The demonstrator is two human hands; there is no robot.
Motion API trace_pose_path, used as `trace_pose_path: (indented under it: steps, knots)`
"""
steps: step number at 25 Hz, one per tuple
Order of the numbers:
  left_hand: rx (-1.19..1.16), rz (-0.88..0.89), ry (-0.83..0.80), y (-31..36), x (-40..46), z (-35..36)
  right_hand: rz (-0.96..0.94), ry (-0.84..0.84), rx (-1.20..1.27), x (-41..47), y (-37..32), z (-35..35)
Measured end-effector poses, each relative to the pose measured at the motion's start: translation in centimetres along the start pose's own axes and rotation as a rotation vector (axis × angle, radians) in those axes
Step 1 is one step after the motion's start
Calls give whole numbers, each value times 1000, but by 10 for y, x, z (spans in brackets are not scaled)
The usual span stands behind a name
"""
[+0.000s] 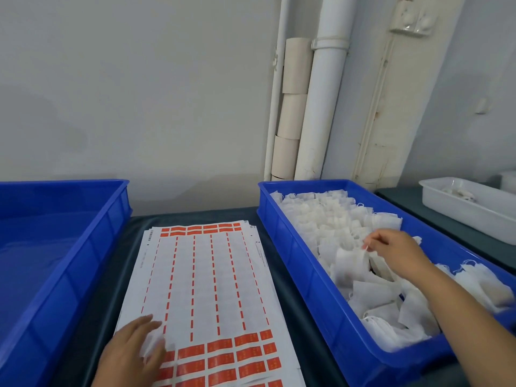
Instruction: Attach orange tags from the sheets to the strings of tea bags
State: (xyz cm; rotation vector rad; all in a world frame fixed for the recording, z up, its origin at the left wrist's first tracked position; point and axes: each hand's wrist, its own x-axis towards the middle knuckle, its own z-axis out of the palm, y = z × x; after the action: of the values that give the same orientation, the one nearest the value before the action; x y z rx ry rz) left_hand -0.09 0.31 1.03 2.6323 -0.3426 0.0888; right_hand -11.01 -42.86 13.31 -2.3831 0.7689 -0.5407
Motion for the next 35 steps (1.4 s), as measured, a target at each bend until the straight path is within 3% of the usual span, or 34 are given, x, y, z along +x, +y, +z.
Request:
trace_pose_path:
  steps: [5,8,12,15,18,21,27,35]
  knots:
    - [-245,90,141,42,-10,-30,-221,243,231,-18,-63,-30]
    - [-482,208,79,100,-15,-53,-262,273,438,-33,-102,-31]
    - [-797,346,-207,169,-21,-75,-255,42,757,-70,-143,-1]
    - [-917,362,-225,180,-20,-72,-273,-192,722,-101,-160,43]
    - [-926,241,-89,158,-14,-66,-258,-260,650,-113,-169,80]
    - [-924,184,-45,130,-9,-64,-161,-359,747,-116,-177,104]
    - [-765,24,-45,95,9,-51,-31,-322,989,-113,-188,141]
    - [-425,114,-92,78,31,-48,269,-335,1361,-103,-172,163]
